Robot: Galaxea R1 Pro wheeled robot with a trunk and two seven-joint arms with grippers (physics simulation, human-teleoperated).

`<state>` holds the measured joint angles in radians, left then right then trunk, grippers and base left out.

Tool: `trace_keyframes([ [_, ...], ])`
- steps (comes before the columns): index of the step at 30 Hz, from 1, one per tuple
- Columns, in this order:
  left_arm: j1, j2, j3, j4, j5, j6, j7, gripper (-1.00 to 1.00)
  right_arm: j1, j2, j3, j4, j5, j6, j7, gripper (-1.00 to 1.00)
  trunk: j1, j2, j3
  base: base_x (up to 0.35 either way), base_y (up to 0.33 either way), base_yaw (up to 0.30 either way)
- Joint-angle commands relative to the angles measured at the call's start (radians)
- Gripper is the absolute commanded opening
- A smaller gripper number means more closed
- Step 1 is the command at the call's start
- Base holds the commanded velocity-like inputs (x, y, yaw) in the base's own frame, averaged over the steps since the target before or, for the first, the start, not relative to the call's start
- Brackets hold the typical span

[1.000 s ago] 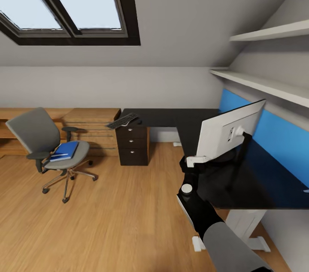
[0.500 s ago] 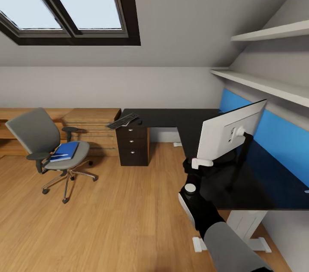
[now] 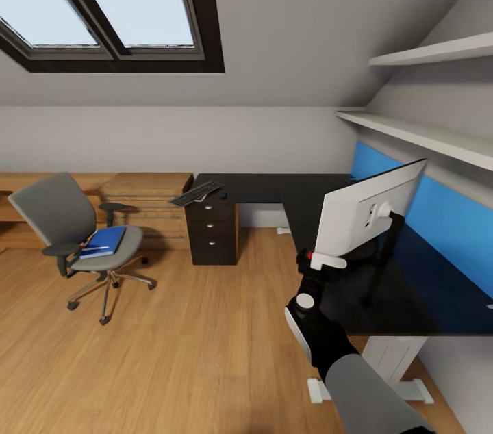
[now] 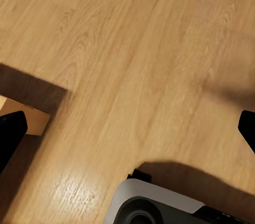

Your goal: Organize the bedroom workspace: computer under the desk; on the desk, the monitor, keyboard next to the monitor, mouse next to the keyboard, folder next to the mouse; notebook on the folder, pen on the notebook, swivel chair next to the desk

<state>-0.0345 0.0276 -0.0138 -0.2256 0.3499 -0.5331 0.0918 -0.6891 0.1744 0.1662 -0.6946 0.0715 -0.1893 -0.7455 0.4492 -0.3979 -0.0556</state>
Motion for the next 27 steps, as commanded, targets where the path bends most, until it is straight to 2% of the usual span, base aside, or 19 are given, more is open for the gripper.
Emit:
trace_keyframes([
  [1, -0.001, 0.000, -0.002, 0.000, -0.004, -0.002, 0.006, 1.00, -0.001, 0.000, 0.002, 0.002, 0.003, -0.022, -0.006, 1.00, 0.001, -0.002, -0.002, 0.128, 0.091, 0.000],
  [9, -0.001, 0.000, -0.002, 0.000, -0.004, -0.001, 0.006, 1.00, -0.001, 0.000, 0.007, 0.000, 0.002, -0.067, -0.004, 1.00, 0.001, -0.002, -0.002, 0.040, 0.028, 0.000],
  [15, -0.001, 0.000, -0.002, 0.000, -0.005, -0.001, 0.006, 1.00, 0.000, 0.000, 0.007, 0.001, 0.002, -0.069, -0.003, 1.00, 0.001, -0.002, -0.002, 0.001, 0.001, 0.000],
  [27, -0.001, 0.001, -0.002, 0.000, -0.003, -0.002, 0.006, 1.00, 0.000, 0.000, 0.006, 0.007, 0.002, -0.070, -0.002, 1.00, 0.001, -0.002, 0.001, 0.000, 0.298, -0.201],
])
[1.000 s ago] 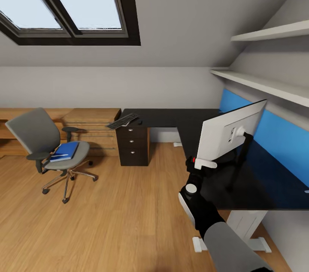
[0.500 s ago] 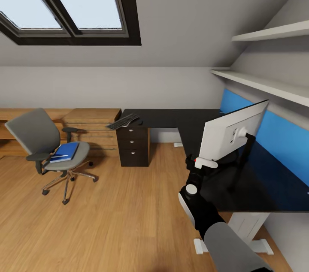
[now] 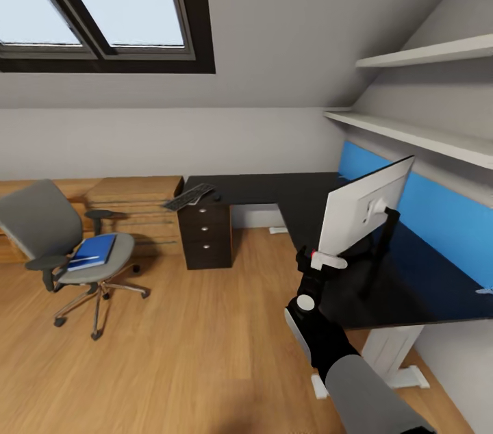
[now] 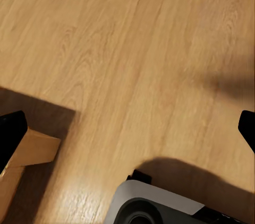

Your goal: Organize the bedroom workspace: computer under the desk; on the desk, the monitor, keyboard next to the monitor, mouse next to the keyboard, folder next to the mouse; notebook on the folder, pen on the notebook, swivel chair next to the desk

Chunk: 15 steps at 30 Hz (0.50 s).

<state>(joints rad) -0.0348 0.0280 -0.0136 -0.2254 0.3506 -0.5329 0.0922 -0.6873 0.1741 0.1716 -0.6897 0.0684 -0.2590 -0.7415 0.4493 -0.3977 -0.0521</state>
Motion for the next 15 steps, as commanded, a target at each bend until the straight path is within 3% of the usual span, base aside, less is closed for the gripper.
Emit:
trace_keyframes([
  [1, -0.001, 0.000, -0.002, 0.000, -0.004, -0.002, 0.006, 1.00, -0.001, 0.000, 0.001, 0.002, 0.005, 0.000, -0.006, 1.00, 0.001, -0.002, -0.002, 0.000, 0.323, -0.251],
  [7, -0.001, 0.001, -0.002, 0.000, -0.004, -0.001, 0.006, 1.00, -0.001, 0.000, 0.002, 0.003, 0.005, 0.000, -0.004, 1.00, 0.001, -0.002, 0.000, 0.000, 0.275, -0.257],
  [11, -0.001, 0.001, -0.002, 0.000, -0.004, -0.001, 0.006, 1.00, -0.001, 0.000, 0.003, 0.004, 0.005, 0.000, -0.004, 1.00, 0.001, -0.002, 0.001, 0.000, 0.099, -0.239],
  [15, -0.001, 0.000, -0.002, 0.000, -0.004, -0.001, 0.007, 1.00, -0.001, 0.000, 0.006, 0.005, 0.005, 0.001, -0.004, 1.00, 0.001, -0.002, 0.001, 0.000, 0.017, -0.062],
])
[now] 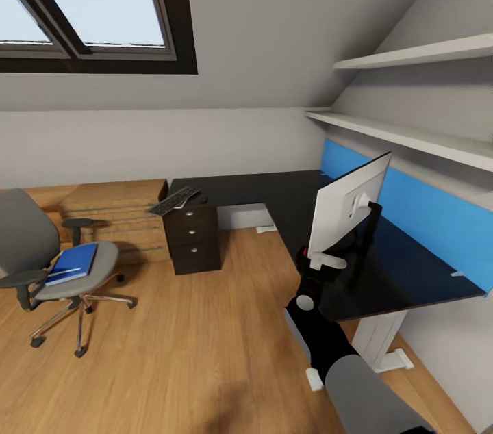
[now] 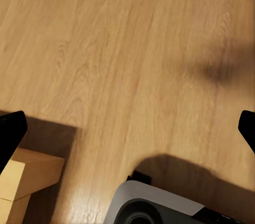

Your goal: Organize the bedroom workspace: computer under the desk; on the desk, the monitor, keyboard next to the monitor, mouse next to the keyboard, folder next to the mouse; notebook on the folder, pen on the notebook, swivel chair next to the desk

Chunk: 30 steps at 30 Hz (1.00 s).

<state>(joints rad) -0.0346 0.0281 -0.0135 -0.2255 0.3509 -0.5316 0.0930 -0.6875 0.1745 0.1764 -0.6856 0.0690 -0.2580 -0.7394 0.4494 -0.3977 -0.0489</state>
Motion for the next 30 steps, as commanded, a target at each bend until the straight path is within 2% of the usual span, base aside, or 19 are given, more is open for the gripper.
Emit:
trace_keyframes([
  [1, -0.001, 0.000, -0.002, 0.000, -0.004, -0.002, 0.007, 1.00, -0.001, 0.000, 0.003, 0.001, 0.005, 0.000, -0.006, 1.00, 0.001, -0.002, -0.002, 0.000, 0.005, -0.019],
  [6, -0.001, 0.000, -0.002, 0.000, -0.004, -0.002, 0.006, 1.00, -0.001, 0.000, 0.008, 0.004, 0.006, 0.001, -0.005, 1.00, 0.001, -0.002, -0.002, 0.000, 0.002, -0.006],
  [7, -0.001, 0.000, -0.002, 0.000, -0.004, -0.002, 0.006, 1.00, -0.001, 0.000, 0.044, 0.013, 0.008, -0.003, 0.001, 1.00, 0.001, -0.002, -0.002, 0.000, 0.000, 0.000],
  [8, -0.001, -0.001, -0.003, 0.000, -0.004, -0.002, 0.006, 1.00, -0.001, 0.000, 0.050, 0.019, 0.009, -0.003, 0.010, 1.00, 0.001, -0.002, -0.002, 0.000, 0.000, 0.000],
  [9, -0.001, -0.001, -0.003, 0.000, -0.006, -0.002, 0.005, 1.00, -0.004, 0.000, 0.058, 0.073, 0.008, 0.003, 0.172, 1.00, 0.001, -0.002, -0.002, 0.000, 0.000, 0.000],
  [10, -0.001, -0.001, -0.003, 0.000, -0.006, -0.002, 0.005, 1.00, -0.011, 0.000, 0.058, 0.094, 0.009, 0.009, 0.240, 1.00, 0.001, -0.002, -0.002, 0.000, 0.000, 0.000],
  [16, -0.001, -0.001, -0.002, 0.000, -0.005, -0.002, 0.005, 1.00, -0.074, 0.000, 0.053, 0.174, 0.004, 0.011, 0.258, 1.00, 0.001, -0.002, -0.002, 0.000, 0.000, 0.000],
  [23, -0.001, -0.001, -0.003, 0.000, -0.006, -0.002, 0.005, 1.00, -0.085, 0.000, 0.035, 0.196, -0.040, 0.001, 0.259, 1.00, 0.001, -0.002, -0.002, 0.000, 0.000, 0.000],
  [30, -0.001, -0.001, -0.003, 0.000, -0.006, -0.002, 0.005, 1.00, -0.084, 0.000, 0.034, 0.197, -0.047, -0.055, 0.253, 1.00, 0.001, -0.002, -0.002, 0.000, 0.000, 0.000],
])
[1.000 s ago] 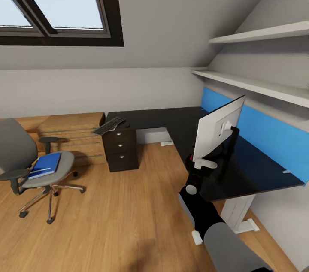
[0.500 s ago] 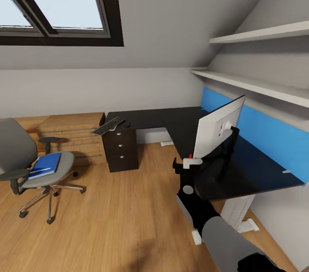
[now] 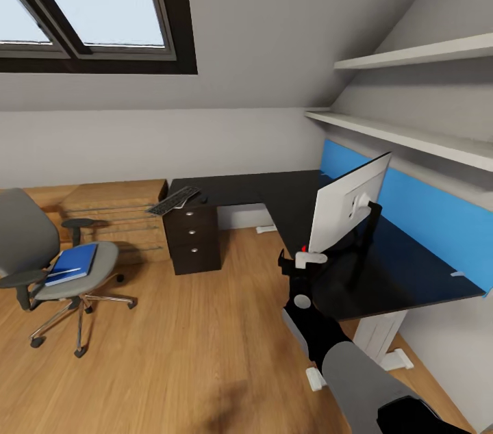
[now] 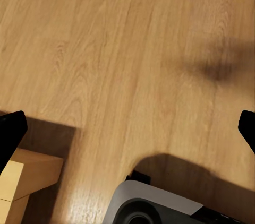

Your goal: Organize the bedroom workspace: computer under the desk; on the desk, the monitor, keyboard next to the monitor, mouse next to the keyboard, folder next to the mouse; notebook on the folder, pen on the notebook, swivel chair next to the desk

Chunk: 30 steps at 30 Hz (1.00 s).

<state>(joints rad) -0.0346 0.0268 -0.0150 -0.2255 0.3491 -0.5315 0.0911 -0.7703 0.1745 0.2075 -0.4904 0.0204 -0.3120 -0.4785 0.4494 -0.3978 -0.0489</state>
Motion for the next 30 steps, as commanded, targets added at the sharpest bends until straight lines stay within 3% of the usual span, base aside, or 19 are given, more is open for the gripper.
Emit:
trace_keyframes([
  [1, -0.001, 0.000, -0.002, 0.000, -0.004, -0.002, 0.007, 1.00, -0.001, 0.000, 0.003, 0.001, 0.002, -0.003, -0.008, 1.00, 0.001, -0.002, -0.002, 0.000, 0.000, 0.000],
  [6, -0.001, 0.001, -0.002, 0.000, -0.004, -0.002, 0.006, 1.00, 0.000, 0.000, 0.001, 0.001, 0.002, -0.016, -0.025, 1.00, 0.001, -0.002, -0.002, 0.061, 0.000, 0.000],
  [7, -0.001, 0.001, -0.001, 0.000, -0.002, -0.002, 0.007, 1.00, 0.000, 0.000, -0.004, 0.001, 0.003, -0.026, -0.085, 1.00, 0.001, -0.002, -0.002, 0.219, -0.044, 0.000],
  [12, -0.001, 0.000, -0.001, 0.000, -0.001, -0.002, 0.007, 1.00, 0.000, -0.009, -0.009, 0.001, 0.003, -0.028, -0.153, 1.00, 0.001, -0.002, -0.002, 0.094, -0.019, 0.000],
  [18, -0.001, 0.001, 0.000, 0.000, -0.001, -0.001, 0.007, 1.00, 0.000, -0.024, -0.031, -0.001, 0.001, -0.028, -0.171, 1.00, 0.001, -0.002, -0.002, 0.023, -0.003, 0.000],
  [24, -0.001, 0.001, 0.000, 0.000, -0.001, -0.002, 0.007, 1.00, -0.001, -0.028, -0.093, -0.002, 0.001, -0.028, -0.173, 1.00, 0.001, -0.002, -0.002, 0.200, 0.000, 0.000],
  [30, -0.001, 0.000, 0.000, 0.000, -0.001, -0.002, 0.007, 1.00, -0.001, -0.029, -0.103, -0.003, 0.001, -0.028, -0.173, 1.00, 0.001, -0.002, -0.002, 0.081, 0.000, 0.000],
])
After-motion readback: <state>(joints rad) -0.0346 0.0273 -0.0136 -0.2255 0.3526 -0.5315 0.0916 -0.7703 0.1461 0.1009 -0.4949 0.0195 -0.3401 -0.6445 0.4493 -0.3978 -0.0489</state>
